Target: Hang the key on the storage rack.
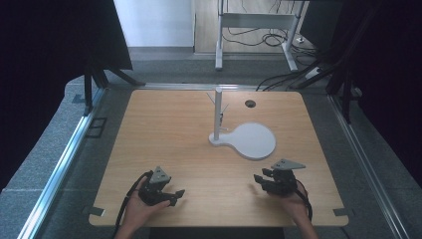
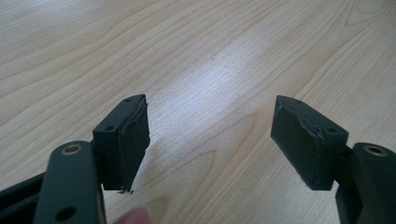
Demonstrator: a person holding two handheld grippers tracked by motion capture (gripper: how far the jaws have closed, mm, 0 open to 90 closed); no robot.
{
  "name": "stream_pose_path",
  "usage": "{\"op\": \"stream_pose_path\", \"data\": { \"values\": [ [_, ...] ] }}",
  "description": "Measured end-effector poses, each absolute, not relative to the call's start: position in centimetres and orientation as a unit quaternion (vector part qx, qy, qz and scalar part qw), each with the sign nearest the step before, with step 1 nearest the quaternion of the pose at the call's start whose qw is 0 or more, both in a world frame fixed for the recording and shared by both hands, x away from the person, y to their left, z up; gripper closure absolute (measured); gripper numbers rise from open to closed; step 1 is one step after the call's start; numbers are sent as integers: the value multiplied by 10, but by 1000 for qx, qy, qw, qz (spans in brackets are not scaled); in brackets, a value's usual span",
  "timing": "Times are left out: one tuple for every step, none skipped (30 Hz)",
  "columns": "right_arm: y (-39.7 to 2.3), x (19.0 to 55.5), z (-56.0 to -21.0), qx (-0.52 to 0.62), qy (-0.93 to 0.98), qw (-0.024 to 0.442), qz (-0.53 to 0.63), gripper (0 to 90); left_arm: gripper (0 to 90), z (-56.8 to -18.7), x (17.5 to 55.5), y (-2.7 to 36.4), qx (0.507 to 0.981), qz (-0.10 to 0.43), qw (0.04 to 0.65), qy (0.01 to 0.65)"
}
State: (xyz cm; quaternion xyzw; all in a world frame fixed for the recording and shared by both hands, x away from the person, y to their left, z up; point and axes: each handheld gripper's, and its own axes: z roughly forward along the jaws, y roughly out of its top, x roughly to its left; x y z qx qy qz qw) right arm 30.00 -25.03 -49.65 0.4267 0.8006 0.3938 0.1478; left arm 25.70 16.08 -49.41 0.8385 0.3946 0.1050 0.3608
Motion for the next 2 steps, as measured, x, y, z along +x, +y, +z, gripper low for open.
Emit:
{"op": "stream_pose_path", "data": {
  "values": [
    [-251, 300, -497, 428, 801, 147, 392, 529, 284, -494, 257, 161, 839, 105, 361, 394],
    [-251, 301, -499, 429, 801, 147, 391, 528, 284, -494, 257, 161, 839, 105, 361, 394]
  ]
}}
